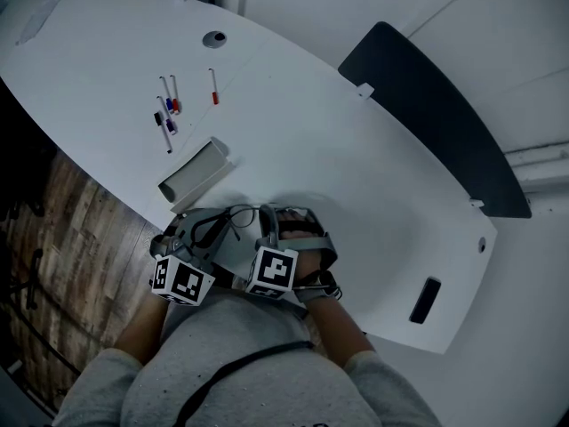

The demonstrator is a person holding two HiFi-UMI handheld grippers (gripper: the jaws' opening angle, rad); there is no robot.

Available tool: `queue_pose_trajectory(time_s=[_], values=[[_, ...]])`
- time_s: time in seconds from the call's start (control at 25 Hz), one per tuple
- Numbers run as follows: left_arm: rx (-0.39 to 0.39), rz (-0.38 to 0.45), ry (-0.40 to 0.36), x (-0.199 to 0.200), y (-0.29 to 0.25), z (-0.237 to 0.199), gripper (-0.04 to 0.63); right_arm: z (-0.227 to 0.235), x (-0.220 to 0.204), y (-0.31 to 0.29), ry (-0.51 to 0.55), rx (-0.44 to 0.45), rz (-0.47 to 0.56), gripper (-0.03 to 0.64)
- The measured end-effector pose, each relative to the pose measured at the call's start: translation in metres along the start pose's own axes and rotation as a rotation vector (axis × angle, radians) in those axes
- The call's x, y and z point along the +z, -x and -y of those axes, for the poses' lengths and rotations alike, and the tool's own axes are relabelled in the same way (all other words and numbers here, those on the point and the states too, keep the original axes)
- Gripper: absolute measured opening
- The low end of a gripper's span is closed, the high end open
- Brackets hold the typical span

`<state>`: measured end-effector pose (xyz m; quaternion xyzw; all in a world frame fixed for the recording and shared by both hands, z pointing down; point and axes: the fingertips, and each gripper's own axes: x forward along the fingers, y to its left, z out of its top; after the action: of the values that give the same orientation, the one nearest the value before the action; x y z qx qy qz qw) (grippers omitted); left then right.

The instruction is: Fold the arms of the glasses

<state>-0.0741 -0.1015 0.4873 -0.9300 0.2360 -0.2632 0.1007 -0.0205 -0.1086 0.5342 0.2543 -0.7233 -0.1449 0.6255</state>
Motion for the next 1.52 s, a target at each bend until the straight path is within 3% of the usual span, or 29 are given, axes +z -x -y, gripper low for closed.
queue_pose_trajectory(time_s=[0.2,0.36,0.56,0.64,0.92,1.12,1.2,1.52], values=[[0.001,0.0,0.006,-0.001,0.001,0.0,0.043,0.001,0.003,-0.002,0.035,-0.008,-0.003,0.032],[0.005,-0.014,0.009,-0.004,0.001,-0.002,0.043,0.004,0.002,-0.001,-0.033,-0.017,0.022,0.034],[0.0,-0.021,0.022,-0.008,0.001,-0.002,0.041,0.001,-0.001,0.008,-0.221,0.058,0.097,0.05],[-0.001,-0.022,0.029,-0.009,0.001,-0.003,0.041,0.0,-0.006,0.014,-0.32,0.107,0.13,0.146],[-0.017,-0.036,0.029,-0.009,-0.001,-0.005,0.043,0.01,-0.056,0.009,-0.634,0.147,0.18,0.146],[-0.028,-0.043,0.002,-0.006,-0.002,-0.005,0.043,0.01,-0.056,-0.001,-0.797,0.217,0.278,0.142],[-0.03,-0.045,-0.008,-0.003,-0.004,-0.005,0.042,0.009,-0.054,-0.003,-0.812,0.212,0.282,0.078],[-0.025,-0.052,0.002,-0.004,-0.01,-0.012,0.041,0.004,-0.051,0.002,-0.759,0.196,0.29,0.061]])
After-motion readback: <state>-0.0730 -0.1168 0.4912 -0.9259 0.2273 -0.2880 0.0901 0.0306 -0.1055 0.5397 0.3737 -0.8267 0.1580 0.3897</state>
